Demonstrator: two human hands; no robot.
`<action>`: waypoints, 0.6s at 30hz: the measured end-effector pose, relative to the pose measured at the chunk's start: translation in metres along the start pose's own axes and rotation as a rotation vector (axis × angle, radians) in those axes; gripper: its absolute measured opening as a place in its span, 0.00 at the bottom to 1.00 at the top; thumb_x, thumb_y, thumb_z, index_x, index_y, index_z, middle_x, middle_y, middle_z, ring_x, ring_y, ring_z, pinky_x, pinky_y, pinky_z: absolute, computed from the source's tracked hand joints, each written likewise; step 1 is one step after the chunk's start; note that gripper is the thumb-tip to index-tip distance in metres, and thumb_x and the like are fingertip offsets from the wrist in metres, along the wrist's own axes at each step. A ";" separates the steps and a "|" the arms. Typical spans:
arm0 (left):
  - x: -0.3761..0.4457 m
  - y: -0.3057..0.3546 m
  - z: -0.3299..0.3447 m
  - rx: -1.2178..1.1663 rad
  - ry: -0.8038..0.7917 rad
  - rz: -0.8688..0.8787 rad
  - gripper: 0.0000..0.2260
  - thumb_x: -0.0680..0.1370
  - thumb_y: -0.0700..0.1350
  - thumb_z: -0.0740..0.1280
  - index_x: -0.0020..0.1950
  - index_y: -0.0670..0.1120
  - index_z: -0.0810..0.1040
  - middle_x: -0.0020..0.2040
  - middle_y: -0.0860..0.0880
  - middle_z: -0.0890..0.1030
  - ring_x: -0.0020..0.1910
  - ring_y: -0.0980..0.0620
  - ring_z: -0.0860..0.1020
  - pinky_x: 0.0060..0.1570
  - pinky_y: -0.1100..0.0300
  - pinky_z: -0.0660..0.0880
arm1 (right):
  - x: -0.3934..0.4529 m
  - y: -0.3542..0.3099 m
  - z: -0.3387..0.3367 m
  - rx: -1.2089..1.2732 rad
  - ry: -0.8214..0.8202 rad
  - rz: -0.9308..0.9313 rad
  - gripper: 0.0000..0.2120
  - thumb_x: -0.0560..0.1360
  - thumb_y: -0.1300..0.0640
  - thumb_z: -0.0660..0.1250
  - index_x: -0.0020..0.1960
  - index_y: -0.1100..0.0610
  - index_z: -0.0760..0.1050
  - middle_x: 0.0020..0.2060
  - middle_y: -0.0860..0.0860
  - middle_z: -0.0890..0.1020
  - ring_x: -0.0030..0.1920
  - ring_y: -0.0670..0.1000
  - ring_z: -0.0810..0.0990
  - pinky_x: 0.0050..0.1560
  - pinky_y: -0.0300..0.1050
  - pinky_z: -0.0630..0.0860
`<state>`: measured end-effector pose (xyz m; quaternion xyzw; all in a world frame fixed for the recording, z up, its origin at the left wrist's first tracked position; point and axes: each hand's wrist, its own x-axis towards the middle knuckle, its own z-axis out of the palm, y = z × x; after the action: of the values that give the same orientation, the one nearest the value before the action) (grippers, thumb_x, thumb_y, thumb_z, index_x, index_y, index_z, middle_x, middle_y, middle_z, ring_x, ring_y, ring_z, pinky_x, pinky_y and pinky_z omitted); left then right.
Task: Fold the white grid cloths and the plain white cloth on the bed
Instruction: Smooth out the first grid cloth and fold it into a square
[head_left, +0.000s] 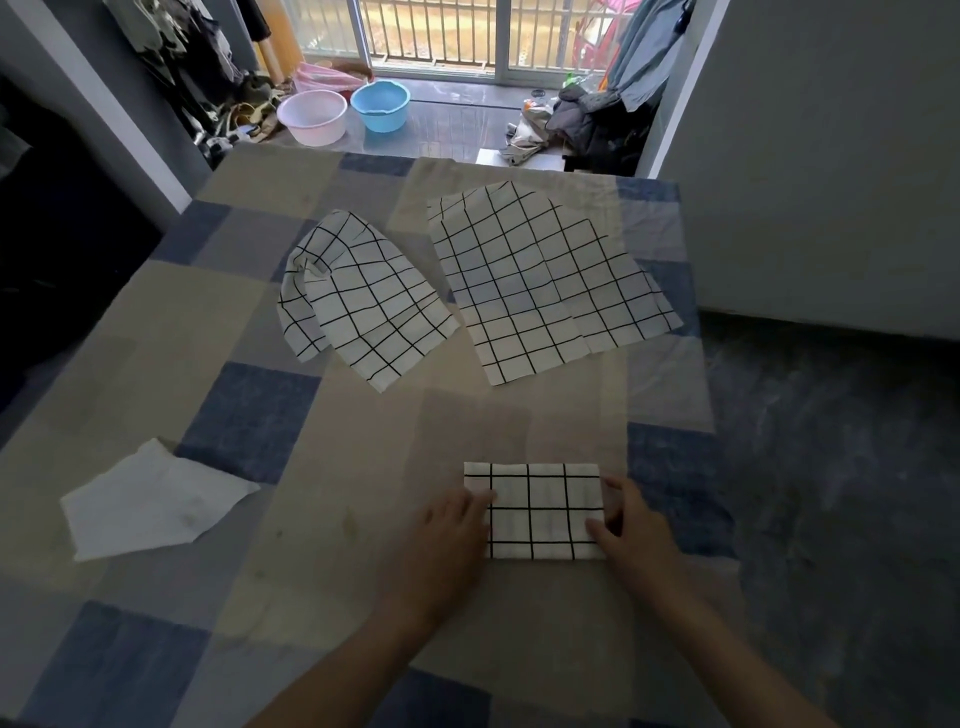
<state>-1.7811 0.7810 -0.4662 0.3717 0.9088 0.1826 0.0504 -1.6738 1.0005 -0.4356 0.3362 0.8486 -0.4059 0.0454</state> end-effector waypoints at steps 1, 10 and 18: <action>-0.001 0.006 0.005 0.071 0.018 0.172 0.19 0.73 0.46 0.66 0.63 0.53 0.70 0.56 0.52 0.74 0.52 0.50 0.77 0.50 0.57 0.75 | -0.001 -0.001 0.001 -0.007 0.007 -0.005 0.26 0.74 0.56 0.70 0.69 0.48 0.65 0.38 0.45 0.80 0.41 0.45 0.79 0.44 0.44 0.76; 0.006 0.023 0.022 0.028 -0.219 0.161 0.27 0.80 0.58 0.54 0.77 0.51 0.59 0.78 0.53 0.57 0.77 0.54 0.49 0.76 0.50 0.52 | 0.001 0.001 0.005 -0.055 0.036 0.004 0.28 0.73 0.57 0.70 0.70 0.50 0.64 0.37 0.48 0.81 0.40 0.48 0.81 0.42 0.46 0.77; 0.016 0.010 0.023 0.071 -0.284 0.062 0.39 0.74 0.70 0.53 0.80 0.55 0.46 0.79 0.55 0.40 0.77 0.52 0.35 0.74 0.48 0.36 | 0.003 -0.028 0.033 -0.404 0.334 -0.327 0.19 0.73 0.57 0.60 0.62 0.60 0.72 0.54 0.57 0.76 0.53 0.58 0.76 0.51 0.53 0.76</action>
<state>-1.7805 0.8055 -0.4827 0.4230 0.8866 0.0971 0.1596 -1.6995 0.9658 -0.4403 0.2414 0.9507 -0.1701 -0.0950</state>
